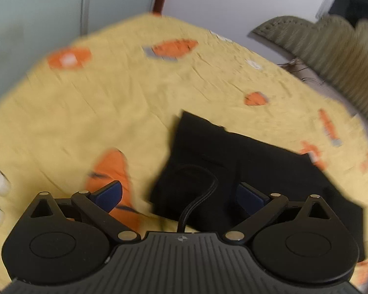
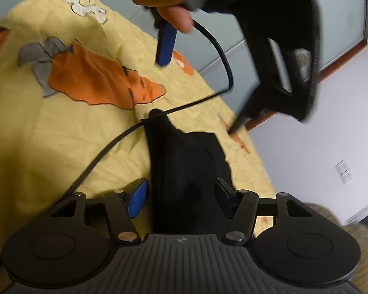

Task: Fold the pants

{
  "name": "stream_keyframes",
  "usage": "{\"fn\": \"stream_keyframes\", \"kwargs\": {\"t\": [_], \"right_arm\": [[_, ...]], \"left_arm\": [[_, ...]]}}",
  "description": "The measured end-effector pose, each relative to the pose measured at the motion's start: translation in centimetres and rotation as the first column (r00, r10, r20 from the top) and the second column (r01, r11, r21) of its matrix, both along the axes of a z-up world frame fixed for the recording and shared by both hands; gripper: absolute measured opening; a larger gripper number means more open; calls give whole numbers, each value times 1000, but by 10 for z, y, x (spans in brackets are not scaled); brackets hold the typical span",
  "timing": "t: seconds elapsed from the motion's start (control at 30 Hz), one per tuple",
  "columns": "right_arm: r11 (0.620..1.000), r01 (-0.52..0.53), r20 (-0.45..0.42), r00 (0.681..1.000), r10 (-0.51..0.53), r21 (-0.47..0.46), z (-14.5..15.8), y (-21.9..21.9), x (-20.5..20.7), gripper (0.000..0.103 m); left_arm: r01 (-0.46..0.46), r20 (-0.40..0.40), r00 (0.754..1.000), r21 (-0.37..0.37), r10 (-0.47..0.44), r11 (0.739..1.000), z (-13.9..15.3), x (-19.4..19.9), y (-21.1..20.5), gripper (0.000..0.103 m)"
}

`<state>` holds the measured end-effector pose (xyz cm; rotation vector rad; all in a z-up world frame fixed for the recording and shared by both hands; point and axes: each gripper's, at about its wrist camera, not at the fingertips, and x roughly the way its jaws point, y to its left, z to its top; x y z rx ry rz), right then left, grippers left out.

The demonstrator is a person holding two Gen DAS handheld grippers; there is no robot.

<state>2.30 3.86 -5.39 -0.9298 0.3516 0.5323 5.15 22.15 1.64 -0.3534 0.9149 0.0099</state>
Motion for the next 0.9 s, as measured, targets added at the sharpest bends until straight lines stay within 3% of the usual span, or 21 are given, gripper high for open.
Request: {"fn": "stream_keyframes", "kwargs": {"t": [0.1,0.17,0.27,0.33,0.37,0.4,0.47,0.6,0.63,0.67,0.7,0.73,0.8,0.83,0.87,0.9], "right_arm": [[1000,5,36,999,-5,-18,-2,9,6,58],[1000,-4,47,999,5,-24,-3,12,7,56],[1000,-9,67,998,11,-23,-5,15,9,56],[1000,-15,63,998,15,-5,-6,15,11,52],[1000,-18,51,999,18,4,-6,15,13,47],[1000,-24,43,999,23,10,-6,15,13,44],[999,-36,46,998,35,12,-7,16,13,42],[996,-81,103,991,84,-34,-10,18,5,42],[995,-84,119,989,90,-49,-12,20,4,42],[995,-86,130,987,92,-54,-13,21,3,42],[995,-87,137,986,94,-55,-14,22,3,42],[995,-89,139,986,96,-55,-15,23,4,41],[995,-94,110,989,98,-42,-17,24,9,28],[995,-96,86,991,99,-33,-17,23,11,24],[995,-95,75,992,97,-24,-17,23,11,21],[996,-93,71,993,94,-15,-17,22,10,19]], "left_arm": [[-49,-26,999,-155,45,987,-9,1,9,99],[-113,-15,994,-150,112,982,-4,-2,19,98],[-204,71,977,68,200,977,25,-30,34,98],[-234,133,969,234,207,944,48,-57,43,100],[-250,151,966,319,211,914,60,-71,49,100],[-276,165,960,404,227,872,72,-86,56,100],[-377,220,926,544,307,749,101,-118,73,100],[-601,413,793,652,449,462,160,-160,103,102],[-631,442,766,653,466,419,170,-163,107,102],[-645,464,756,646,461,408,176,-163,105,102],[-637,469,767,633,438,439,179,-160,101,102],[-609,458,793,607,402,510,178,-155,94,102],[-471,385,875,528,295,707,162,-133,77,102],[-357,323,921,472,219,806,147,-117,67,102],[-239,258,956,393,142,888,128,-98,56,102],[-135,197,977,301,77,944,107,-80,46,102]]}}
